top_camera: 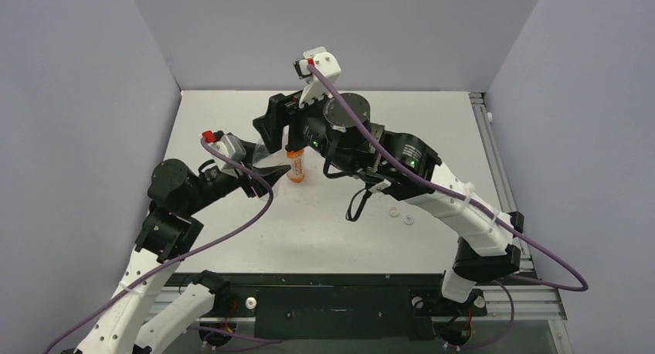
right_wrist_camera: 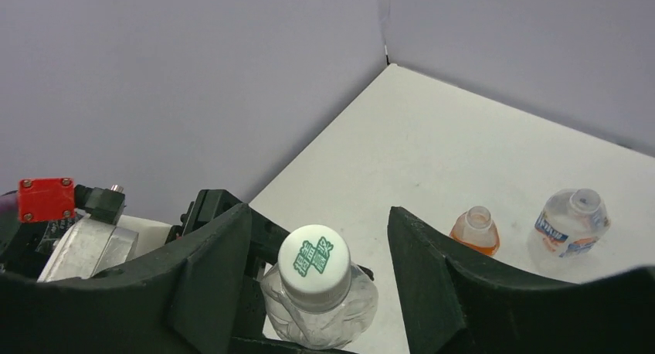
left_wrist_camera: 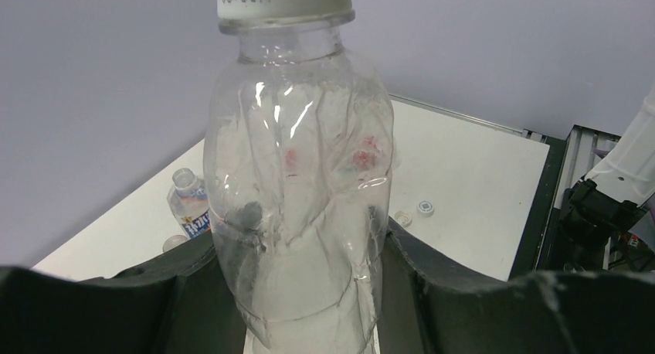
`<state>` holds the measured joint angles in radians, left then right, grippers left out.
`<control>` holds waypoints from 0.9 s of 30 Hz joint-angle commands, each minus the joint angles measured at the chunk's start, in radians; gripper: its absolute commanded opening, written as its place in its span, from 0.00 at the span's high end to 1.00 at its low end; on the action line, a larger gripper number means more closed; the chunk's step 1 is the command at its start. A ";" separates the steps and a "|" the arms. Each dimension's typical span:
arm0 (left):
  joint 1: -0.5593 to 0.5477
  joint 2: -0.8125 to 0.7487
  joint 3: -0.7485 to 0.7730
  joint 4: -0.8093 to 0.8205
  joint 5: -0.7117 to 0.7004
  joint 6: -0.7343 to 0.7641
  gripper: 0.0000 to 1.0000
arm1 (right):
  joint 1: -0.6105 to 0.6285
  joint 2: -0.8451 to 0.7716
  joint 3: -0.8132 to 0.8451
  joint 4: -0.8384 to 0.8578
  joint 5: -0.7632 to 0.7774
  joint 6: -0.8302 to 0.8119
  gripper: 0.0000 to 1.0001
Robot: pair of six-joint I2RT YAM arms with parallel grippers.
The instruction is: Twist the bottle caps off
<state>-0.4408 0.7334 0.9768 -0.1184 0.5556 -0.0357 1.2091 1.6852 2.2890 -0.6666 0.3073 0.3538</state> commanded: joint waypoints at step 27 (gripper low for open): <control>-0.009 0.039 0.058 0.143 0.489 -0.371 0.64 | -0.213 -0.244 -0.280 0.214 -0.924 -0.066 1.00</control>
<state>-0.4446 0.7643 0.9848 -0.0891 0.8547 -0.2424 1.0286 1.4986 2.0254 -0.5629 -0.3187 0.3111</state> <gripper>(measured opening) 0.462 0.300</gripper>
